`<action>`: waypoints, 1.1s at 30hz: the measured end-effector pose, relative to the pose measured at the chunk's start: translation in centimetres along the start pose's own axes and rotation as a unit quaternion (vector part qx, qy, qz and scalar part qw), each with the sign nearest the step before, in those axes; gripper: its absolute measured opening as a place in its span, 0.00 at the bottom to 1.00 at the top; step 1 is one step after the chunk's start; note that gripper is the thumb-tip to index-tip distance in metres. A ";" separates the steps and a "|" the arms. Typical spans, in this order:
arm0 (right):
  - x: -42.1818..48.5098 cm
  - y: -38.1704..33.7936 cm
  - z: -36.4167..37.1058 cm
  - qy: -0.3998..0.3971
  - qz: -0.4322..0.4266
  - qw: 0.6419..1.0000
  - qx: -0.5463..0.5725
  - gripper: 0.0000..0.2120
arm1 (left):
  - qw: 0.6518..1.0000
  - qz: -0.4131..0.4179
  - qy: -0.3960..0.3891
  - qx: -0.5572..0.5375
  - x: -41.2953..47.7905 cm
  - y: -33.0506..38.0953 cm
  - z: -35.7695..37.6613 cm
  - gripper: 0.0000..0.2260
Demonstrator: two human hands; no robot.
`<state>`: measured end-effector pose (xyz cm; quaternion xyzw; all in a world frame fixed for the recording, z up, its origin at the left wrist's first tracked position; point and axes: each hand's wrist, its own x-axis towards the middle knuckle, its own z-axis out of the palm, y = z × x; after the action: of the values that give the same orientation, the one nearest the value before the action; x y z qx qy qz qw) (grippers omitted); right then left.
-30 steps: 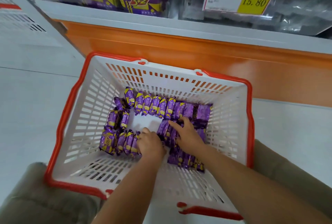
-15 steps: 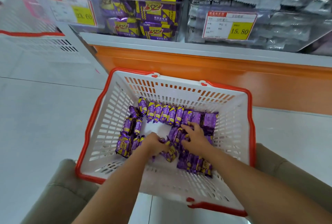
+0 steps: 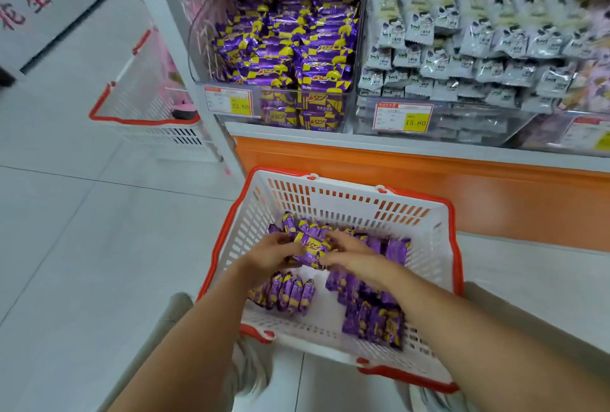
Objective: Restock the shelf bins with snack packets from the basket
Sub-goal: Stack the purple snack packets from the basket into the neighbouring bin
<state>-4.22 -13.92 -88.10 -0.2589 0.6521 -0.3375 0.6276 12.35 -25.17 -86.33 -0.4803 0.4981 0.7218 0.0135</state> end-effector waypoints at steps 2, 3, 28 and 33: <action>-0.7 -1.5 0.1 0.020 -0.033 0.999 -0.026 0.24 | 0.999 0.042 -0.003 0.010 -1.4 1.0 -0.2 0.21; -1.2 -2.2 0.2 0.026 -0.049 0.998 -0.038 0.24 | 0.998 0.061 -0.001 0.017 -2.1 1.5 -0.3 0.18; -6.0 -23.4 3.1 0.132 -0.387 0.892 -0.192 0.24 | 0.924 0.354 0.142 -0.009 -12.4 15.4 -5.4 0.25; -3.5 -29.0 2.2 0.187 -0.410 0.882 -0.138 0.27 | 0.841 0.349 0.308 0.275 -10.7 17.4 -7.5 0.31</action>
<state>-4.30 -30.02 -63.66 -0.5188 0.6330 -0.5135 0.2579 14.55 -34.53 -66.84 -0.4485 0.7895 0.3267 -0.2622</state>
